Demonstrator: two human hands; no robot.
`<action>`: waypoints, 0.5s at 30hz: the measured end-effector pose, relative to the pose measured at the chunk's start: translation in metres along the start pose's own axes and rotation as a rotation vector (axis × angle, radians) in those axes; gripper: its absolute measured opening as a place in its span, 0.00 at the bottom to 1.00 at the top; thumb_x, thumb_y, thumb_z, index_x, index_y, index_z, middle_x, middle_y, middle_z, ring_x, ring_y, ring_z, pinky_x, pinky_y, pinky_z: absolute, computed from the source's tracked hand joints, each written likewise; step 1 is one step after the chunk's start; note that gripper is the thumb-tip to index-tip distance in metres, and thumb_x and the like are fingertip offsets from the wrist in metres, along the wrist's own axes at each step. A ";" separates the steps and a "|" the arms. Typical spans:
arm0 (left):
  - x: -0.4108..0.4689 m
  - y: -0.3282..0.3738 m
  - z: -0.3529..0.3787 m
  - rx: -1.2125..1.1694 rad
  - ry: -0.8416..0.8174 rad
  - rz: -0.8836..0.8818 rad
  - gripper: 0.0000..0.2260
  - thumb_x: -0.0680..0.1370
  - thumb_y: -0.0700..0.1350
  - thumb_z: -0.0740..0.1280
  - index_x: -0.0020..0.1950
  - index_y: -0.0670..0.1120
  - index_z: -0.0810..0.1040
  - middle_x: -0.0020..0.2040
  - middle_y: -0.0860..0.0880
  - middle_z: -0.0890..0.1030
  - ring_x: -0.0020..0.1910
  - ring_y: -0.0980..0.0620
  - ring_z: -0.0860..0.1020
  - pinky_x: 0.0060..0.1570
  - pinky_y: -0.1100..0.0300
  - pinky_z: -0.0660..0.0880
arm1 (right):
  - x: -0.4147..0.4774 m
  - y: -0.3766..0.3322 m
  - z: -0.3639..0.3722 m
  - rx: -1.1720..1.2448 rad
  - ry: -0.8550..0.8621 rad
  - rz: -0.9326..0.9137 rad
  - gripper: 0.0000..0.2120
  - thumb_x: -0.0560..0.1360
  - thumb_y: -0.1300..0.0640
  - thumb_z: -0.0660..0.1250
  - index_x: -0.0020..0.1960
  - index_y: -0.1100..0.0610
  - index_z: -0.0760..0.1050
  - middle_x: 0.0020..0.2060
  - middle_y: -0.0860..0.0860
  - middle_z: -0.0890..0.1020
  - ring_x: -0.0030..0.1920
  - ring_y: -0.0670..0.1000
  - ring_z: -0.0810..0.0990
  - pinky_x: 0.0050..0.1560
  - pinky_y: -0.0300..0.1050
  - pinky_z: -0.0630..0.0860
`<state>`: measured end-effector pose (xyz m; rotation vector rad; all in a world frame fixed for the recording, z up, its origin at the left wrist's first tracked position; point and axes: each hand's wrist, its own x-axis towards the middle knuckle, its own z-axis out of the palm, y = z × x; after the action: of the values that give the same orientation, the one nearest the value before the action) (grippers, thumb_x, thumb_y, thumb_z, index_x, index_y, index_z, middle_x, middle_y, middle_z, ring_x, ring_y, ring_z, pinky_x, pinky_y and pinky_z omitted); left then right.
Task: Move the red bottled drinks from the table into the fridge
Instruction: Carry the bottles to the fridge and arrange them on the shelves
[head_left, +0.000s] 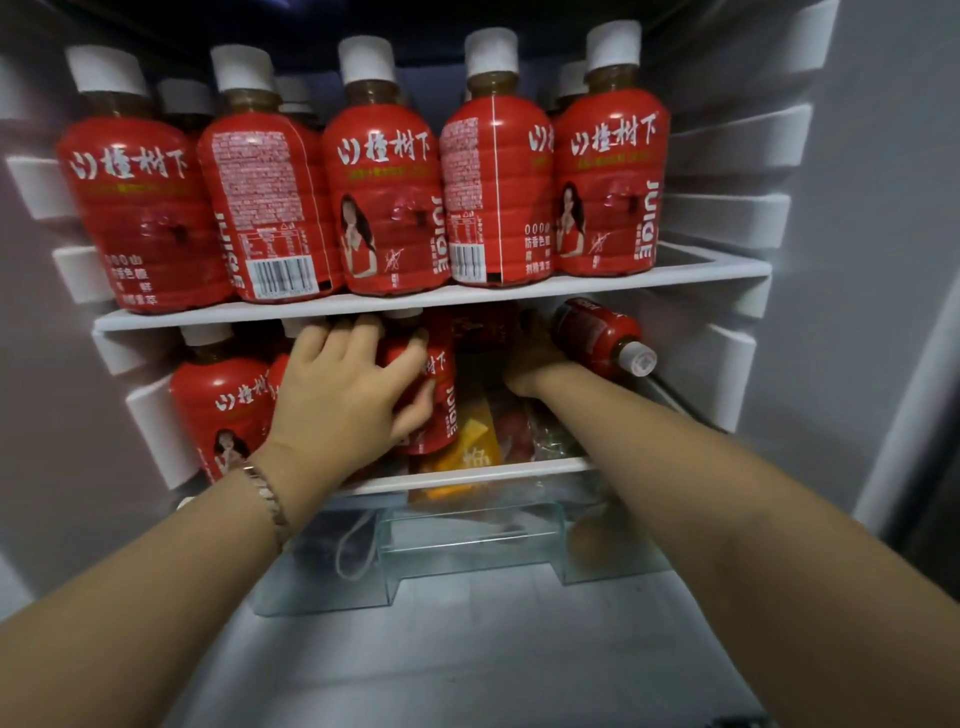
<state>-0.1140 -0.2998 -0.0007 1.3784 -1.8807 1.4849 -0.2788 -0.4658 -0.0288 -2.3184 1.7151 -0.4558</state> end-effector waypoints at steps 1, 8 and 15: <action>0.001 0.001 0.002 -0.004 0.007 -0.001 0.15 0.74 0.53 0.63 0.51 0.44 0.82 0.38 0.40 0.77 0.36 0.41 0.77 0.41 0.52 0.65 | 0.004 0.001 0.000 -0.017 0.008 0.002 0.39 0.79 0.52 0.59 0.77 0.57 0.35 0.76 0.59 0.38 0.76 0.59 0.37 0.75 0.60 0.48; 0.000 0.001 0.006 -0.008 0.027 -0.029 0.15 0.73 0.53 0.64 0.51 0.44 0.81 0.38 0.39 0.77 0.36 0.41 0.77 0.41 0.51 0.63 | 0.017 0.001 -0.002 0.021 0.044 -0.038 0.42 0.76 0.49 0.63 0.77 0.57 0.37 0.76 0.62 0.42 0.75 0.66 0.40 0.74 0.63 0.50; 0.000 0.002 0.007 -0.017 0.023 -0.029 0.15 0.73 0.53 0.64 0.51 0.44 0.82 0.39 0.39 0.77 0.36 0.41 0.77 0.42 0.51 0.64 | 0.001 -0.012 -0.005 0.101 0.099 -0.093 0.21 0.79 0.55 0.62 0.68 0.63 0.66 0.68 0.61 0.70 0.68 0.59 0.68 0.65 0.48 0.66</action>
<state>-0.1140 -0.3066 -0.0043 1.3698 -1.8478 1.4607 -0.2699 -0.4637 -0.0194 -2.3457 1.5912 -0.6691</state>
